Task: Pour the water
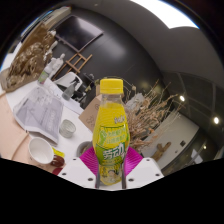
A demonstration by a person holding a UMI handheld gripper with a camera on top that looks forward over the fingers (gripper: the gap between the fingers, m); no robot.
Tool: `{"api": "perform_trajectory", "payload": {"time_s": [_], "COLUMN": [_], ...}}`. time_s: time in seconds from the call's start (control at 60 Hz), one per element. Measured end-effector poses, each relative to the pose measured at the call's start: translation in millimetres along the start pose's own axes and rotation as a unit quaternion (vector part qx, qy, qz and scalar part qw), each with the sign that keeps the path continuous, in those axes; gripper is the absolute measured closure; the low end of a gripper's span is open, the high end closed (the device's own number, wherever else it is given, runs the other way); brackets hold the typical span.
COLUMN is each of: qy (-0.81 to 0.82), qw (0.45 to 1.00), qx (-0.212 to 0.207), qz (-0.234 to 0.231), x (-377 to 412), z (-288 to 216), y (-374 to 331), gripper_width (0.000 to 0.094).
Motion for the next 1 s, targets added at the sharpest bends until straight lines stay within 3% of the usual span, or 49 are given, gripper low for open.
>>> {"api": "perform_trajectory", "payload": {"time_s": [0.2,0.417,0.717,0.867,1.0], "qy": [0.257,0.327,0.364,0.364,0.377], "qw": [0.961,0.932,0.917,0.918,0.912], "qx": [0.012,0.027,0.053,0.042,0.054], "qz": [-0.099,-0.152,-0.157,-0.154,-0.151], "x": [47.8,103.9,125.5,125.1,121.6], "z": [18.3,50.8,88.7,88.4,89.7], "y": [9.5,28.4,33.8,30.4,26.2], "gripper_width": [0.0645,0.0643,0.0634,0.054,0.0402]}}
Point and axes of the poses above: the point between the fingertips, and its own axes, seen from behind it with the camera up: x to the left, z down, y forward, the way the camera looks, the point moved 2 cm from there along -y, backward, against the way the camera looks
